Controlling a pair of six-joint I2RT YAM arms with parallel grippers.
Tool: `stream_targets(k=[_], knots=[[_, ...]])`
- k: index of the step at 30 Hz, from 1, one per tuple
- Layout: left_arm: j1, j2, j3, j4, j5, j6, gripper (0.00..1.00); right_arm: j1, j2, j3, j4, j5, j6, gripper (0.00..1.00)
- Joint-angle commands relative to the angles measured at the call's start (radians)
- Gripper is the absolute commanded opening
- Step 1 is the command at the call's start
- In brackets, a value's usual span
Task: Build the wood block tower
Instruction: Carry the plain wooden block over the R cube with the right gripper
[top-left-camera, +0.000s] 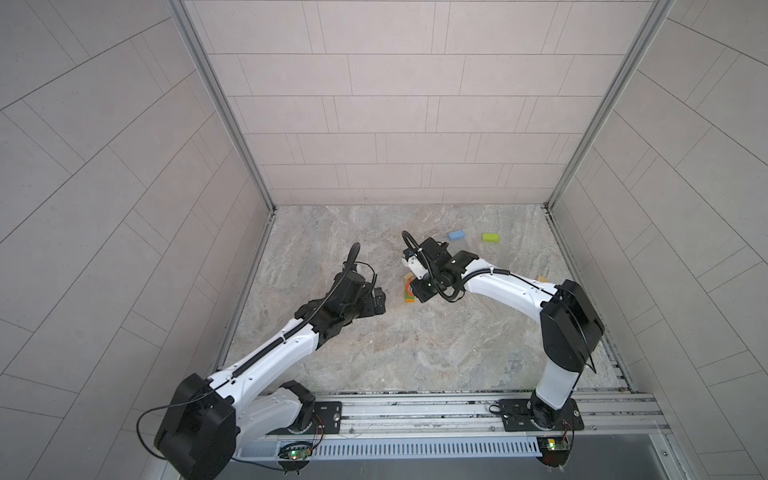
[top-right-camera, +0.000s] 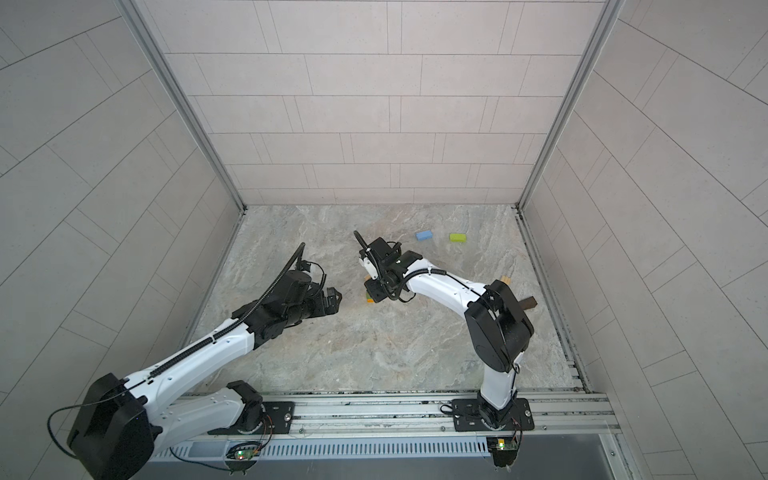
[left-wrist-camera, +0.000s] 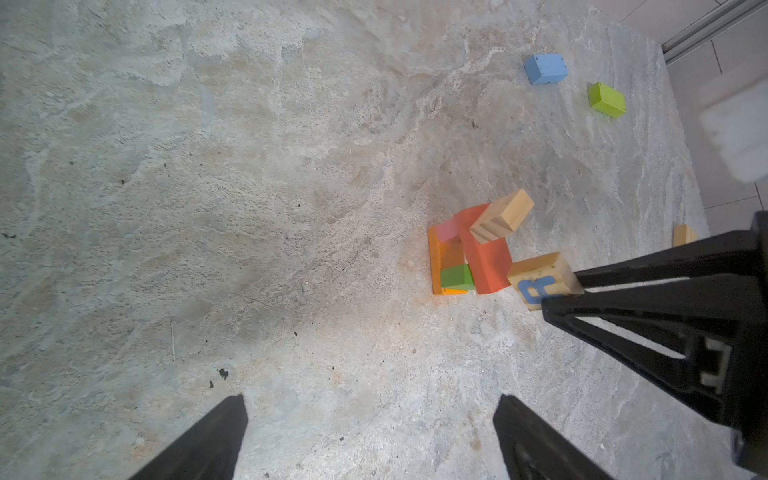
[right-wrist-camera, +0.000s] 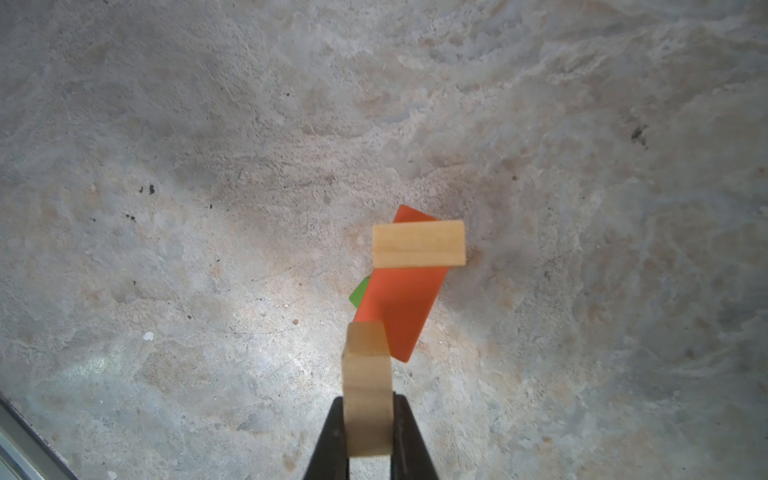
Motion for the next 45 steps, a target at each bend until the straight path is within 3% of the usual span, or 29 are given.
stream_targets(k=[1,45], knots=[[0.007,0.002,-0.015,0.025,0.008,-0.009,0.99,0.010,0.013,0.029,-0.023,0.018,-0.022,0.10],[0.021,-0.022,-0.034,0.029,0.009,-0.003,0.99,0.015,0.085,0.123,-0.087,0.063,-0.072,0.08]])
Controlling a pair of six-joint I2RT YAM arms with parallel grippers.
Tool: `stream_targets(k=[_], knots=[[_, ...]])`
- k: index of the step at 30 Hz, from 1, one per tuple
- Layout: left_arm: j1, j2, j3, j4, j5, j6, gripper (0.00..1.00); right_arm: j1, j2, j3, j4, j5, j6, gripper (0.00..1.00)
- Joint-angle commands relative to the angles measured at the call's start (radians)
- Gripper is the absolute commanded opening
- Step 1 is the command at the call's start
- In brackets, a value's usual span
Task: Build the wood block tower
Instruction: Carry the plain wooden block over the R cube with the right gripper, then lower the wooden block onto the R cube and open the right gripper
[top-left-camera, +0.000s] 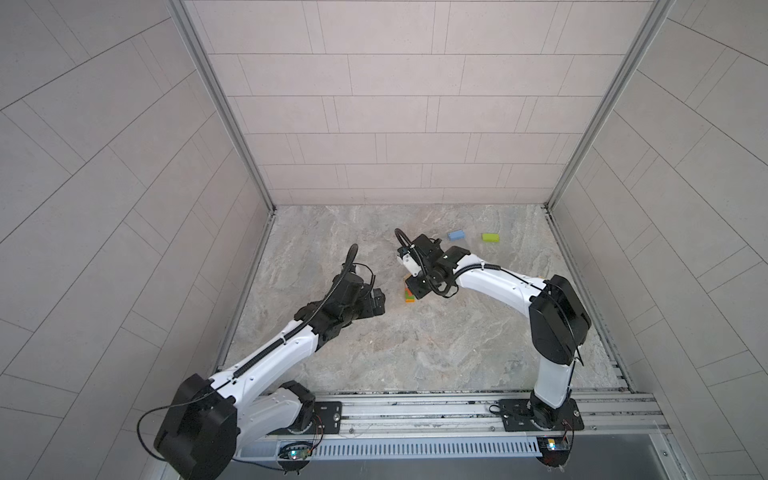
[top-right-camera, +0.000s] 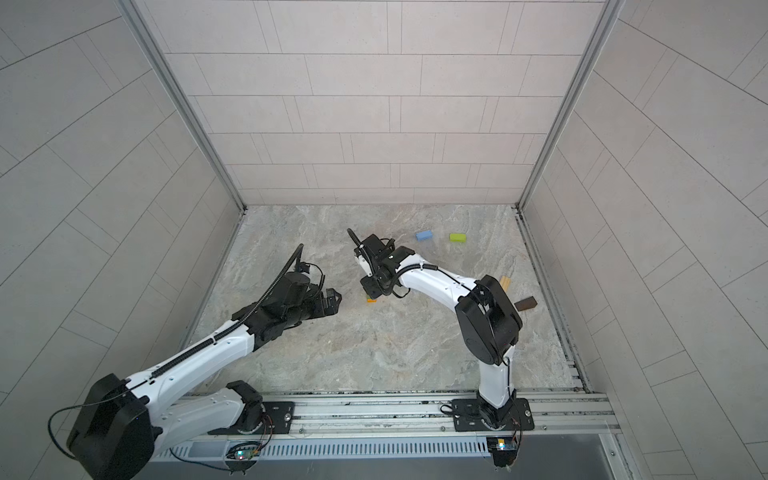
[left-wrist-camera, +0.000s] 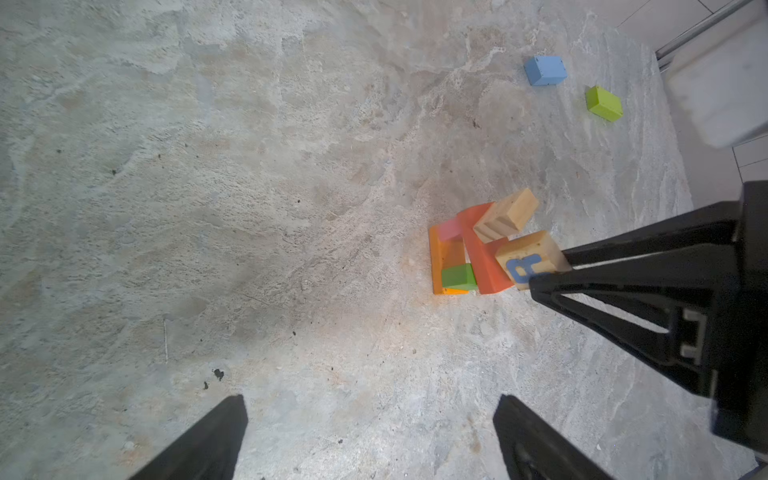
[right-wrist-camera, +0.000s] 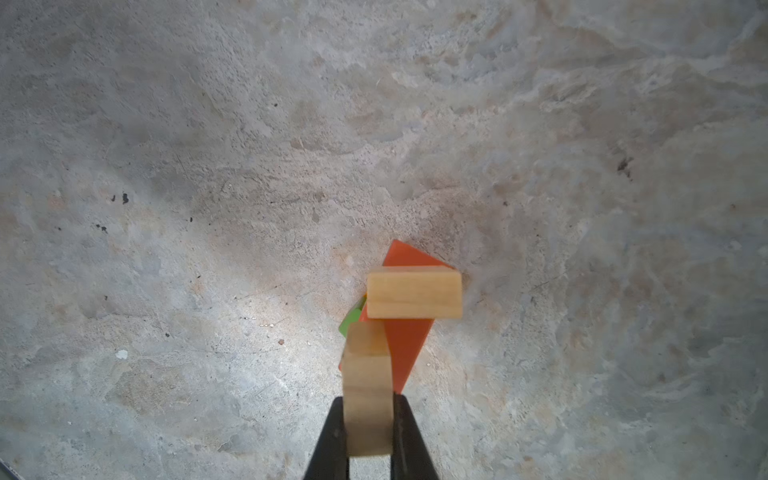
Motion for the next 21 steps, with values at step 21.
stream_targets(k=[21], knots=[[0.008,-0.018,-0.011,-0.003,-0.008,0.007,0.99,0.007,0.035,0.029,-0.039,0.016,-0.075,0.08]])
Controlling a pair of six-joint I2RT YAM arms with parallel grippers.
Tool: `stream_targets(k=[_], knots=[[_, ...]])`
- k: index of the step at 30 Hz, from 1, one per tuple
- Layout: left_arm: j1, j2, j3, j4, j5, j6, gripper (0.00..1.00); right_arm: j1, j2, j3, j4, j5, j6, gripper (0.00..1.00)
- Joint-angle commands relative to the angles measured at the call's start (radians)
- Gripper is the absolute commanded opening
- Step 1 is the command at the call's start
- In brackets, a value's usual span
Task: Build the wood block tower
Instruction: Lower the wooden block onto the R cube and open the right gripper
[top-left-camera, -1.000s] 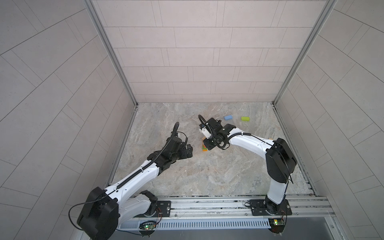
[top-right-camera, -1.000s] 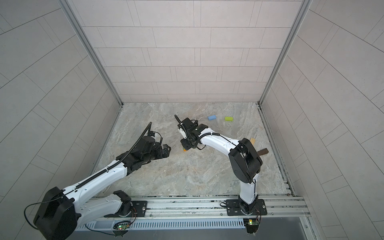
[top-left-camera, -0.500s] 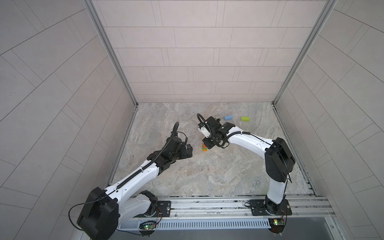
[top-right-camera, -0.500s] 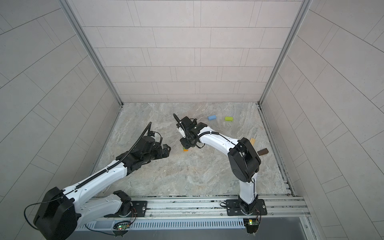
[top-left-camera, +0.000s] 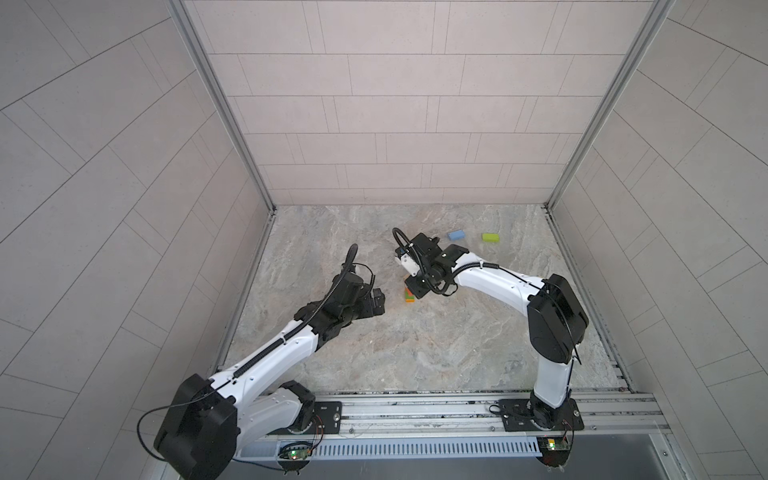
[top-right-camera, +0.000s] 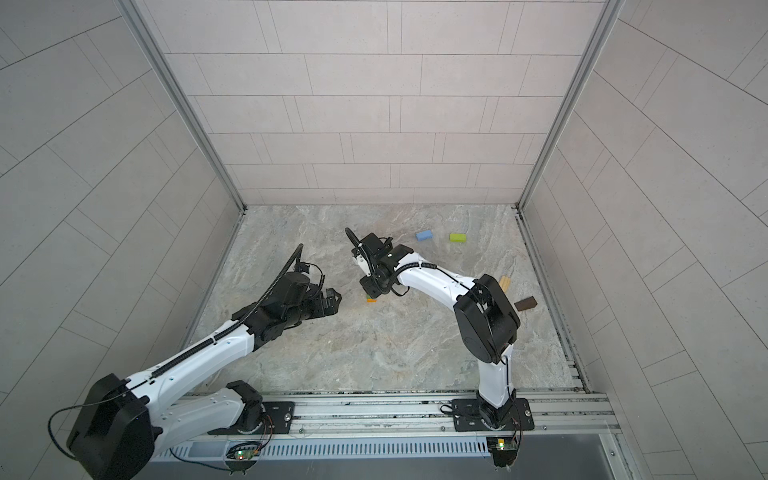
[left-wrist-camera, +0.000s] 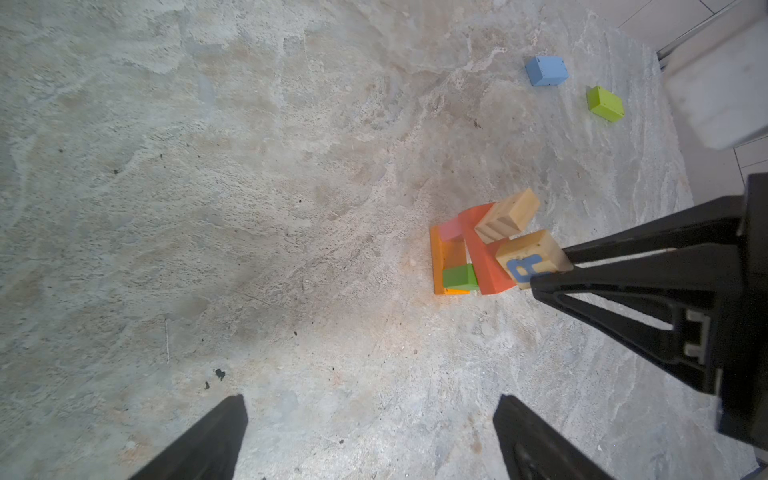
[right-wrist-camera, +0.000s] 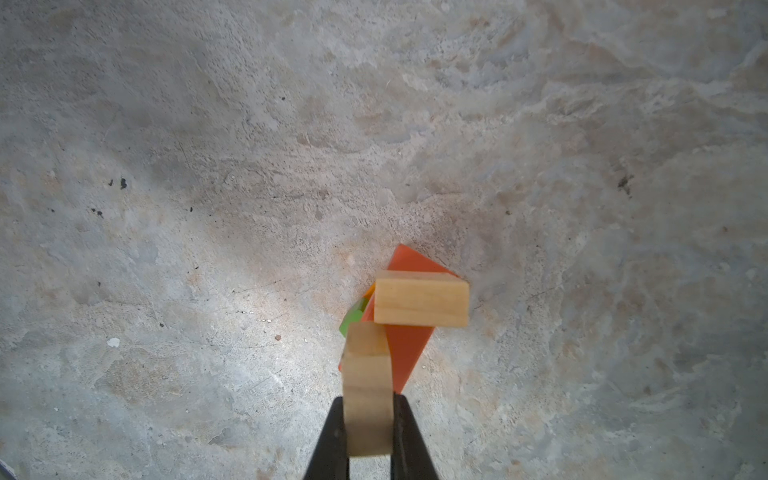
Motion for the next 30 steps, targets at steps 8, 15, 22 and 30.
stream_targets(k=[8,15,22,30], knots=[[0.005,-0.019,-0.012,-0.002,-0.009,0.007,0.99,0.007,0.023,0.006,-0.019,0.035,-0.024,0.08],[0.007,-0.018,-0.013,0.000,-0.008,0.006,0.99,0.007,0.030,0.005,-0.015,0.031,-0.024,0.08],[0.007,-0.018,-0.015,0.002,-0.008,0.006,0.99,0.007,0.032,0.002,-0.002,0.030,-0.018,0.09],[0.008,-0.018,-0.016,0.003,-0.008,0.006,0.99,0.007,0.032,0.004,0.001,0.042,-0.015,0.15]])
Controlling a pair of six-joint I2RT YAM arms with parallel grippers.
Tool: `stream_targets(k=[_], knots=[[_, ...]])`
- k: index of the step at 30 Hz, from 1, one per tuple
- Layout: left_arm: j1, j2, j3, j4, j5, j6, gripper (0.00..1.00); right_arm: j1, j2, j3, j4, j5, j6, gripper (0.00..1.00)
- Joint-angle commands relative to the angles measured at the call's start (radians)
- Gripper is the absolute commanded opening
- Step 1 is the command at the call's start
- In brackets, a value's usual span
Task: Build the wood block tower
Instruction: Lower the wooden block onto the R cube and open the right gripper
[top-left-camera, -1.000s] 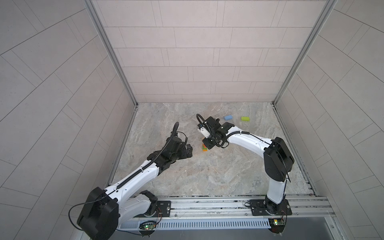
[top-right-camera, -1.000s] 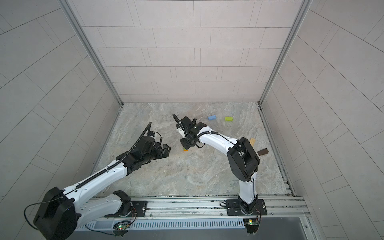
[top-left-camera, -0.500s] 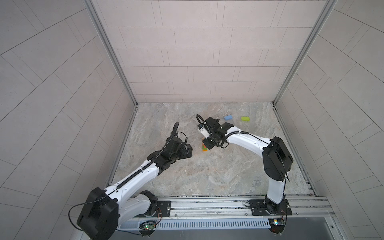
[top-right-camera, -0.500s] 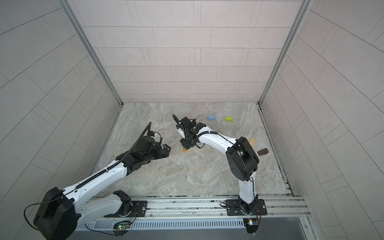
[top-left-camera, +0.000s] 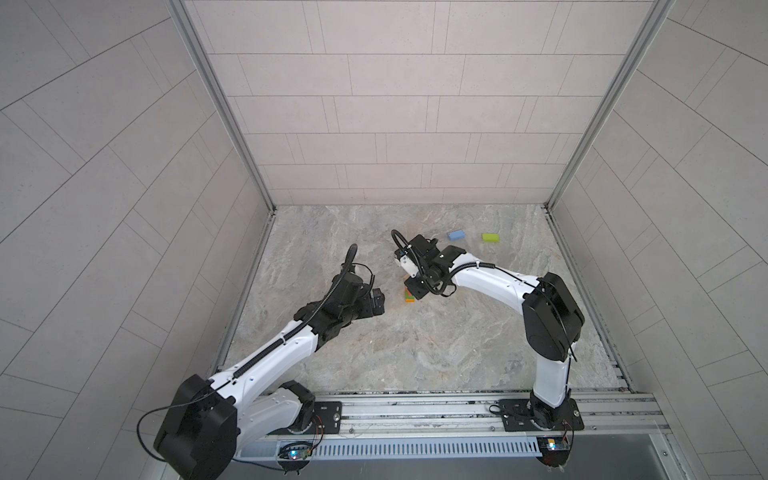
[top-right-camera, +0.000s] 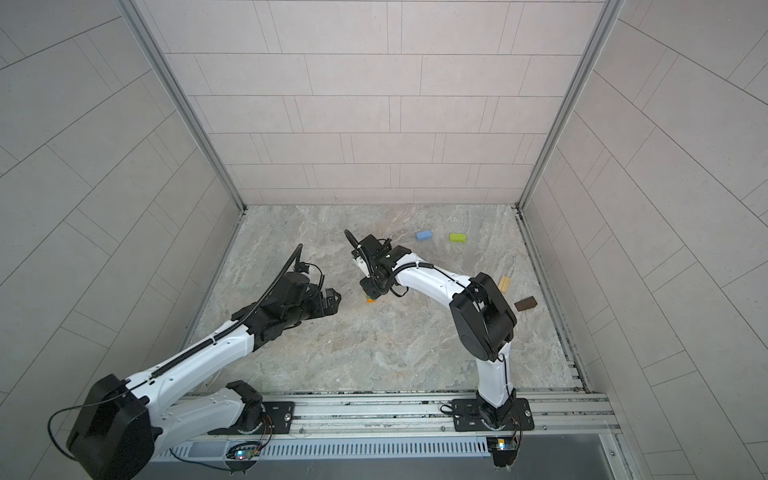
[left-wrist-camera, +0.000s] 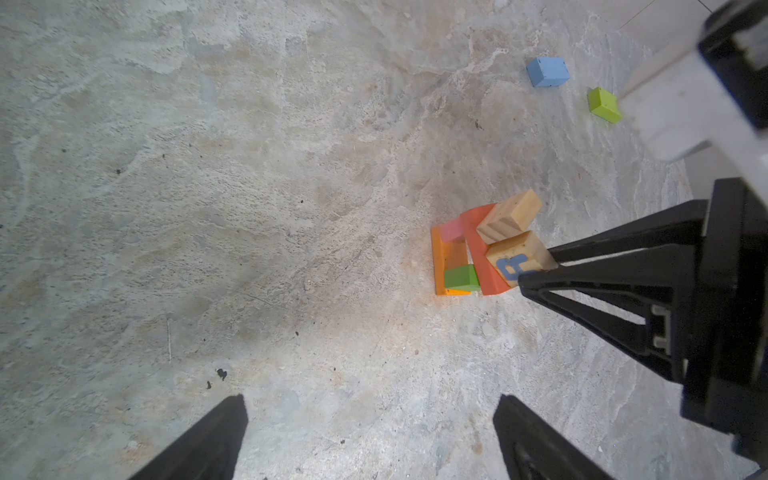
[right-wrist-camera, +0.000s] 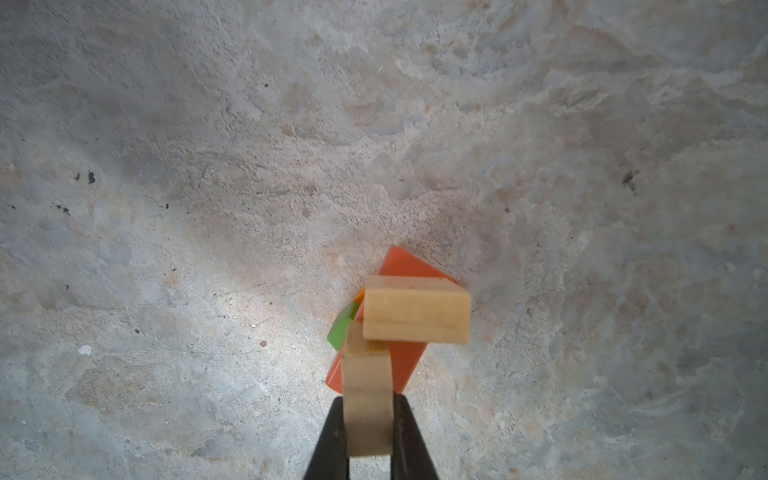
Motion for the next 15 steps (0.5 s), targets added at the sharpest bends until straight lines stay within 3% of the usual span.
stream_targets(k=[1,6,15], knots=[[0.005,-0.016,-0.014,0.002,-0.008,0.006,0.99,0.005,0.006,0.005,-0.006,0.021,-0.009,0.18],[0.005,-0.017,-0.014,0.004,-0.007,0.006,0.99,0.006,0.000,-0.001,-0.005,0.024,-0.007,0.34],[0.005,-0.017,-0.013,0.005,-0.003,0.004,0.99,0.006,-0.018,-0.008,0.001,0.022,-0.003,0.42]])
